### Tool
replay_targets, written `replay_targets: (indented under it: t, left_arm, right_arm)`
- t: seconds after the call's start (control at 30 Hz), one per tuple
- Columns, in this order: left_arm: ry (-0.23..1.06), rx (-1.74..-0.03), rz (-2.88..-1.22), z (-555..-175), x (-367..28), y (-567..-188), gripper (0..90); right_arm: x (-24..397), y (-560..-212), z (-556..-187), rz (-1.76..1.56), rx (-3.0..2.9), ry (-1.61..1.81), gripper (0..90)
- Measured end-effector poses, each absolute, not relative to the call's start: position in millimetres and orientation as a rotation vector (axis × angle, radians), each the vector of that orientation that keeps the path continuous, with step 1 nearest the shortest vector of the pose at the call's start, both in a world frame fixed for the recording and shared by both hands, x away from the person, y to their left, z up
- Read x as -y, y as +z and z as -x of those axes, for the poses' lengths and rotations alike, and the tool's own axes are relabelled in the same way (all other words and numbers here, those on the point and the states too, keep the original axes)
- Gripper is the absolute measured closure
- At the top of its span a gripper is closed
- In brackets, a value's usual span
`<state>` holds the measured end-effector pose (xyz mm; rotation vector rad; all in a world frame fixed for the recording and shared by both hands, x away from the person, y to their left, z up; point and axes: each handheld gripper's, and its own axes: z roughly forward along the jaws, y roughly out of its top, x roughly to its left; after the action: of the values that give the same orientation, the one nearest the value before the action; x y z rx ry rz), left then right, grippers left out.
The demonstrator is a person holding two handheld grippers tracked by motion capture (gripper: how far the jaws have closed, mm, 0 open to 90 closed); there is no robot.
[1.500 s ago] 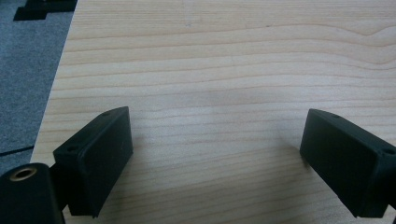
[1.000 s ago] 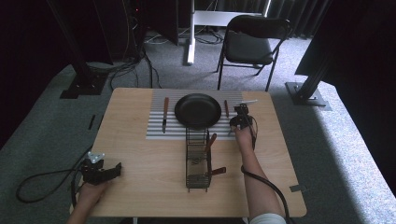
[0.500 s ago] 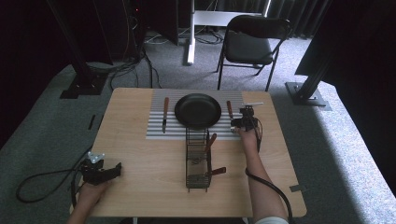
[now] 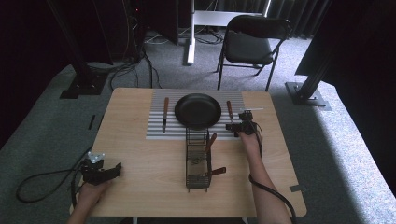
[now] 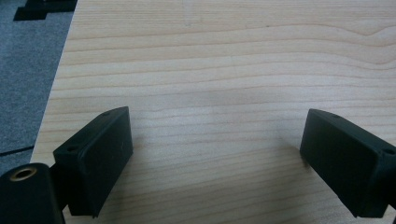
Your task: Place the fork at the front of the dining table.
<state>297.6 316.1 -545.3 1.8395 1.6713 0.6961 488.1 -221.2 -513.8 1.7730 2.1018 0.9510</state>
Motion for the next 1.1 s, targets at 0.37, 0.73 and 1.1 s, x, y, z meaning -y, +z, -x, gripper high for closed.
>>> replay_targets:
  t: [0.37, 0.73, 1.1]
  left_arm:
    - [0.696, -1.671, -1.840, -297.6, -316.2, -545.3, 9.2]
    - [0.696, -1.671, -1.841, -297.6, -316.2, -545.3, 9.2]
    - [0.696, -1.671, -1.839, -297.7, -316.1, -545.3, 9.2]
  right_arm:
    - [222.6, -512.4, -473.4, -1.741, -2.110, 0.992, 16.3]
    - [238.8, -510.7, -454.5, -1.724, -2.070, 0.998, 16.3]
    - [256.5, -515.3, -430.5, -1.711, -2.003, 1.029, 16.3]
